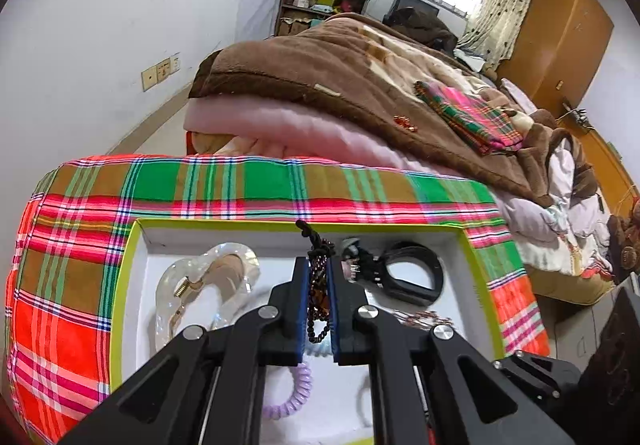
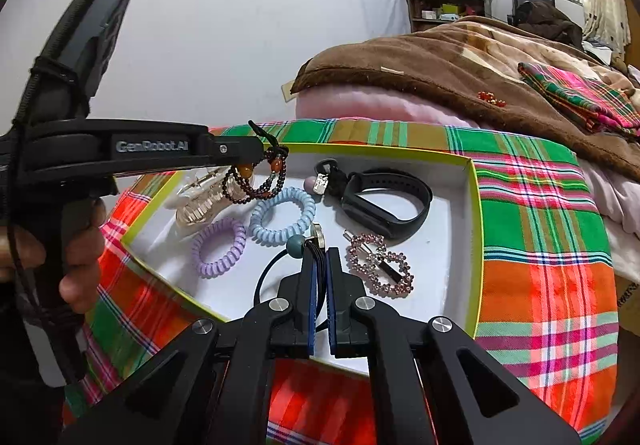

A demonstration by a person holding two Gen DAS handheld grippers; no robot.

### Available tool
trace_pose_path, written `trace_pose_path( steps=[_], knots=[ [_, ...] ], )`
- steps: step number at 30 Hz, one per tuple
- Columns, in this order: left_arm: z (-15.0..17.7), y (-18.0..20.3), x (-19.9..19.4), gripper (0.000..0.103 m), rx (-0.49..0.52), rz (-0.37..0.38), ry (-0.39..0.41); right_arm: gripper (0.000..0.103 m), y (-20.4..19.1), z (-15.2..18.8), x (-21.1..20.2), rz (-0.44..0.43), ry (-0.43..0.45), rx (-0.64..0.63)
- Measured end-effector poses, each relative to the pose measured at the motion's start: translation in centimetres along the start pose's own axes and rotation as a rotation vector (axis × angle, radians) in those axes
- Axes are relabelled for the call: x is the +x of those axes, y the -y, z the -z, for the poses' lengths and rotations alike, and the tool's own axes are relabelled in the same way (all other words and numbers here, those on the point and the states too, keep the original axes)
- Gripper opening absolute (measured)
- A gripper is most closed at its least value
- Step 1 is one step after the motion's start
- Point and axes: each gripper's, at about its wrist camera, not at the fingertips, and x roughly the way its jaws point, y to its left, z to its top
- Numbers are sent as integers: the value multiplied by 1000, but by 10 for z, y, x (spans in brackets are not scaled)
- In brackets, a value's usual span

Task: Organize jewelry
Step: 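Open the left tool to release the beaded bracelet while the right holds the tie over the box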

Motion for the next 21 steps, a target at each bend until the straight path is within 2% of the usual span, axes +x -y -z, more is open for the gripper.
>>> trace_pose_path(
  steps=[21],
  knots=[
    [3, -8, 27, 10, 13, -53, -49, 4, -6, 0, 16, 46, -51, -56]
  ],
)
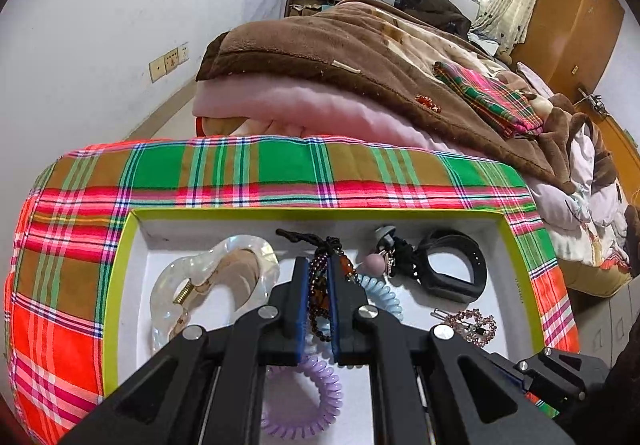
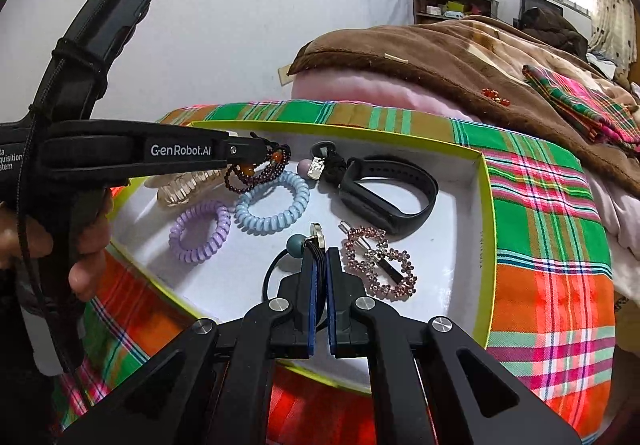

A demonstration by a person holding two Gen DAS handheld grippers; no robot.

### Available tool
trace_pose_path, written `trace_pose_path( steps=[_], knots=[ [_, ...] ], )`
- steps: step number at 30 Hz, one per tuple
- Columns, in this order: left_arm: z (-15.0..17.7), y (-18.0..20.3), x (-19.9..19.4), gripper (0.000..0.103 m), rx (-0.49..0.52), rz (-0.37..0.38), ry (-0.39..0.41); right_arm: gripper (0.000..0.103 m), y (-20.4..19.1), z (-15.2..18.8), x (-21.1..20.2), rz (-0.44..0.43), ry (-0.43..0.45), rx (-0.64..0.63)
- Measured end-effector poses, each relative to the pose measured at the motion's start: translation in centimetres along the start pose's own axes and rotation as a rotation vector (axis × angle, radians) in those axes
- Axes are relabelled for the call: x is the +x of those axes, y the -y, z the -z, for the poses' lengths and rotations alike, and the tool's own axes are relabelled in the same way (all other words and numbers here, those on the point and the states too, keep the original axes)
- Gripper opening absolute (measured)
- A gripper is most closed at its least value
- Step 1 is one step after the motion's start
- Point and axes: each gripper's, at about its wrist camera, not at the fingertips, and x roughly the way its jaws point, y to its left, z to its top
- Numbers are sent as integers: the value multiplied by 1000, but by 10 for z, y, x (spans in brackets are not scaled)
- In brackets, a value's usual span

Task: Organize jewelry
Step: 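Open the left tool to release the beaded bracelet while the right holds the tie over the box, then open the right tool to release the black elastic tie in the box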

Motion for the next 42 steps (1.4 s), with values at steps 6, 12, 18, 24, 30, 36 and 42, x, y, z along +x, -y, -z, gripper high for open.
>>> trace_pose_path(
  steps=[6, 12, 18, 24, 30, 36, 42],
  knots=[
    [1, -1, 1, 10, -4, -5, -4, 4, 1, 0, 4, 17, -20, 2],
    [3, -3, 3, 10, -10, -12, -14, 4, 1, 0, 7, 24, -33, -5],
    [4, -3, 4, 12, -9, -20, -21, 5, 0, 1, 7, 28, -34, -7],
    [4, -2, 6, 18, -7, -23, -19, 8, -1, 1, 7, 34, -34, -16],
    [4, -3, 5, 23, -10, -32, -19, 11, -1, 1, 8, 38, -33, -18],
    [5, -1, 4, 30, -7, -36, -17, 14, 0, 1, 8, 45, -33, -17],
    [4, -2, 1, 36, -10, -31, -20, 27, 0, 1, 7, 43, -33, -15]
  ],
)
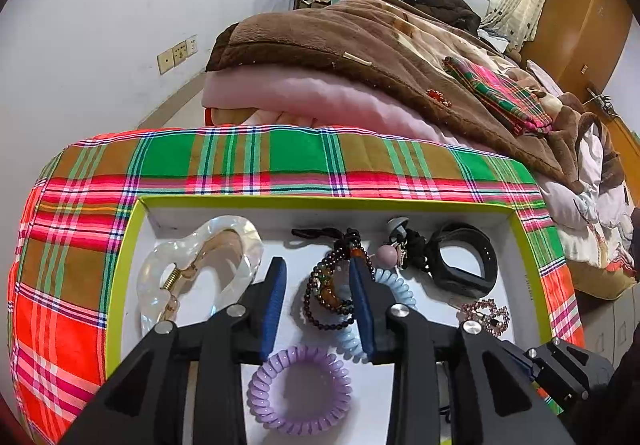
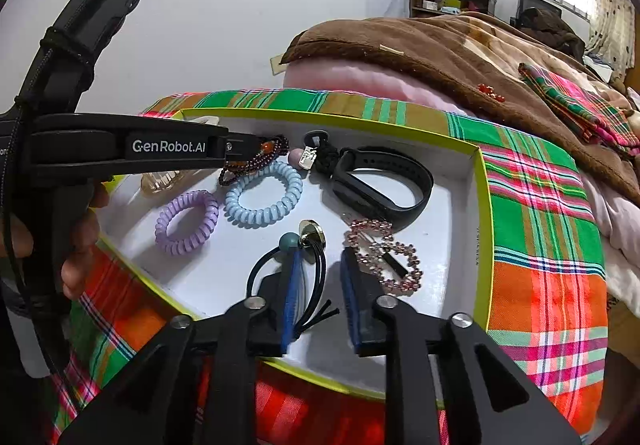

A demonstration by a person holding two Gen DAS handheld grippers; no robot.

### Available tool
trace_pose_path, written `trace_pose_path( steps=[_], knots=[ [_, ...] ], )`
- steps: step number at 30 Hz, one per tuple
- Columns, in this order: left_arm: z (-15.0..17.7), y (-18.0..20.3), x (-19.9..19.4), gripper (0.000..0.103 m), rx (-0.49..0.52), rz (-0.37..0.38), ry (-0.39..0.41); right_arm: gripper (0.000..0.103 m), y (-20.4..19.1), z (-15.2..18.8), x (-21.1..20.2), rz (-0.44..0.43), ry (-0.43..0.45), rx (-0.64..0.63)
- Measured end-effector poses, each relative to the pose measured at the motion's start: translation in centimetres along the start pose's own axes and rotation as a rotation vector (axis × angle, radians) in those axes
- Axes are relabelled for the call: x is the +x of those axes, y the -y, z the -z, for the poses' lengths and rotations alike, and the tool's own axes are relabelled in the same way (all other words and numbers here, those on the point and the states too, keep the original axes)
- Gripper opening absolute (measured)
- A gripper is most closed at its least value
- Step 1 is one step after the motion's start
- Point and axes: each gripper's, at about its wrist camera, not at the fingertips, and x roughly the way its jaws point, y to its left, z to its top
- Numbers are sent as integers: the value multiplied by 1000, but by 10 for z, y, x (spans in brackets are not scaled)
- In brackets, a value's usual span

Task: Organize jewelry
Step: 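Open the right tool to release the black elastic tie in the box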

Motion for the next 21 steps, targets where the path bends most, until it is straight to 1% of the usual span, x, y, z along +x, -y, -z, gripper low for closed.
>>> trace_pose_path(
  steps=[1, 9, 12, 13, 14, 15, 21],
  knots=[
    [0, 0, -1, 37, 0, 1, 0, 28, 0, 0, 0, 1, 0, 0],
    [-1, 3, -5, 47, 1, 13, 8, 29, 1, 0, -3, 9, 7, 3],
    [-2, 2, -8, 48, -4, 14, 11, 29, 1, -1, -5, 9, 10, 5],
    [-1, 2, -10, 48, -5, 11, 15, 32, 1, -1, -6, 11, 13, 5],
    [-1, 3, -13, 48, -3, 9, 22, 38, 0, -1, -8, 12, 17, 5],
    [-1, 3, -15, 49, 0, 10, 25, 39, 0, -1, -9, 12, 21, 6],
    [3, 3, -25, 49, 4, 5, 35, 40, -2, -1, -16, 23, 32, 14]
  ],
)
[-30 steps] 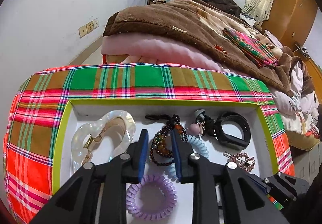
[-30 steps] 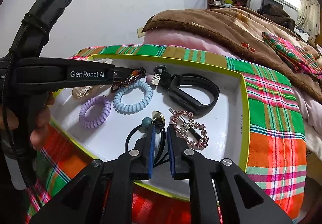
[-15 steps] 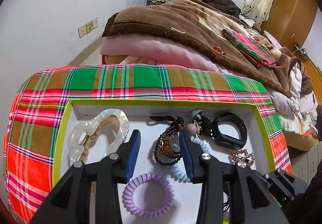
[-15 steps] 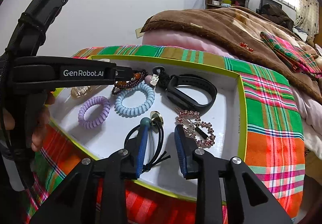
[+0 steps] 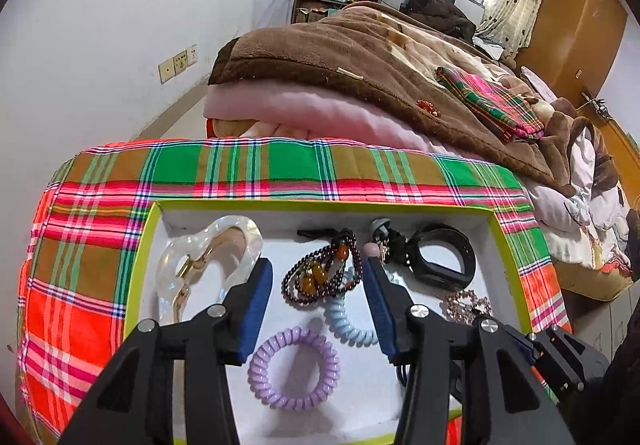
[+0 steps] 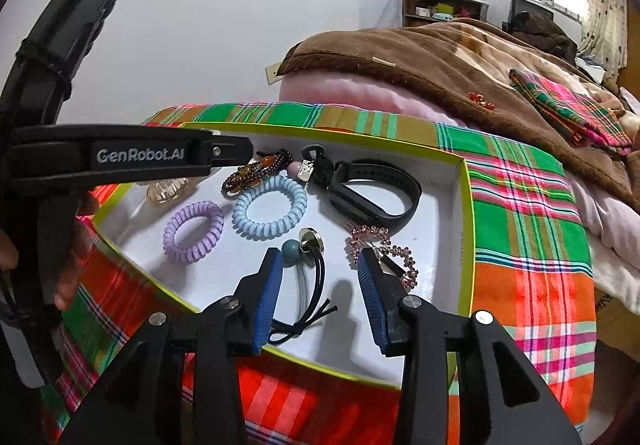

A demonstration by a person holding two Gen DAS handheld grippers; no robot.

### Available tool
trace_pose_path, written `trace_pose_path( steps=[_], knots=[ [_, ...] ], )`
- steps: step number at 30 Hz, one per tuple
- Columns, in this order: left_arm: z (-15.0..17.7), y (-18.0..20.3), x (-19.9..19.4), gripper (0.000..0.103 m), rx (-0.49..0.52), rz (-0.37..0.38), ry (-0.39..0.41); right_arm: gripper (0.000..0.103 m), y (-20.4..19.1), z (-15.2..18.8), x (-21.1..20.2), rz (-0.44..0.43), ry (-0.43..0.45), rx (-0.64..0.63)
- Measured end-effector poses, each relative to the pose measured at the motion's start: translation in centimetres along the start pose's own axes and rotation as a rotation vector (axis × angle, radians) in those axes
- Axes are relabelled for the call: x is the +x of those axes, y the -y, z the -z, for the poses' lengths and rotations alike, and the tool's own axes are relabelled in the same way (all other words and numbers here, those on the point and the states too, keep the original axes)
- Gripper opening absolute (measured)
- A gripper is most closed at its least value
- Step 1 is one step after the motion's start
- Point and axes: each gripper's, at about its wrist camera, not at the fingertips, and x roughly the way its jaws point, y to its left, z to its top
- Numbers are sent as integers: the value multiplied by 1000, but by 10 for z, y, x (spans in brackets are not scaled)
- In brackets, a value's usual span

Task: Organize jewelry
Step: 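Open the right tool to release the black elastic tie in the box, then withdraw both tools from the box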

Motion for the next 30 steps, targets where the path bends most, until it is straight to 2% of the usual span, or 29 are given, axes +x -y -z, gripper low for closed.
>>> trace_pose_path(
  steps=[10, 18, 22, 30],
  knots=[
    [16, 1, -35, 49, -5, -30, 53, 40, -8, 4, -25, 36, 39, 10],
    [46, 0, -74, 50, -21, -78, 117, 40, -18, 12, -59, 68, 98, 20],
    [63, 4, -91, 50, -3, -121, 158, 40, -24, 18, -74, 72, 123, 24],
    [91, 16, -116, 50, 26, -151, 198, 40, -32, 30, -97, 80, 165, 37]
  ],
)
